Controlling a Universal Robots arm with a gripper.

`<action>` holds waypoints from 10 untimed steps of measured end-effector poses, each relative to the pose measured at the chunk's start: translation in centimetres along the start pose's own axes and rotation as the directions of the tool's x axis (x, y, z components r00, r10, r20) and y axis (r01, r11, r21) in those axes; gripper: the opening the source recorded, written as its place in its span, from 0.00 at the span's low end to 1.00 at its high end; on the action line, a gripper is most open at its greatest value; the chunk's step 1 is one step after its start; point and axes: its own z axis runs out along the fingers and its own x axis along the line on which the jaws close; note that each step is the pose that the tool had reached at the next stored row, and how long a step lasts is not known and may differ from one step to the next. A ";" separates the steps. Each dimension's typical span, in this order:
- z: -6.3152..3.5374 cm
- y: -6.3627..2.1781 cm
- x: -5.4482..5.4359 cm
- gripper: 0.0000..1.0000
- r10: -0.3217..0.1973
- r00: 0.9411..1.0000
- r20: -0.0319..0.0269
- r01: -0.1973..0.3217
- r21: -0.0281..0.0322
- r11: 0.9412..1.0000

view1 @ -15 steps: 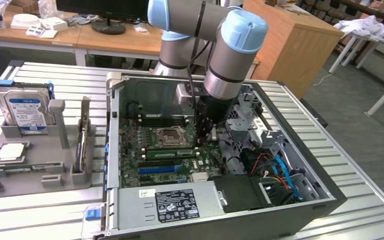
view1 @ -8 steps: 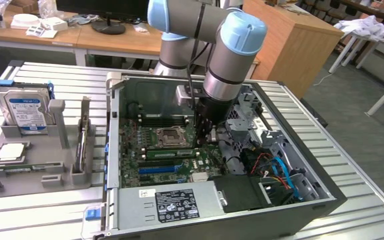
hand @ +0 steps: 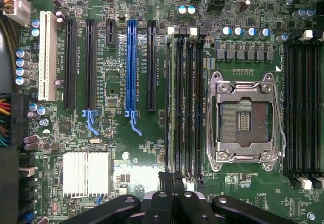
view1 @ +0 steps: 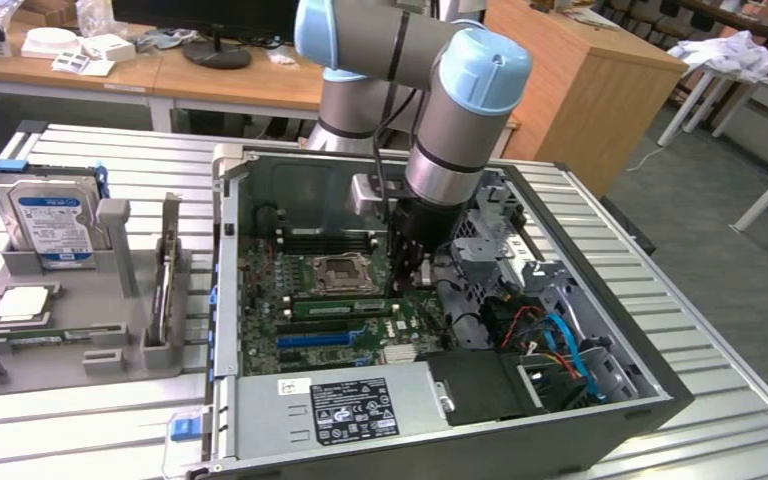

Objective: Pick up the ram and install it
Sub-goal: 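Press down the ram until it locks into place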

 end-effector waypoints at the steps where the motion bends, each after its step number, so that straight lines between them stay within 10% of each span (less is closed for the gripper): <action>1: 0.00 0.00 0.0 0.11 0.000 1.000 0.000 0.000 0.000 1.000; 10: 0.01 -0.18 0.0 0.11 0.000 1.000 0.000 0.000 0.000 1.000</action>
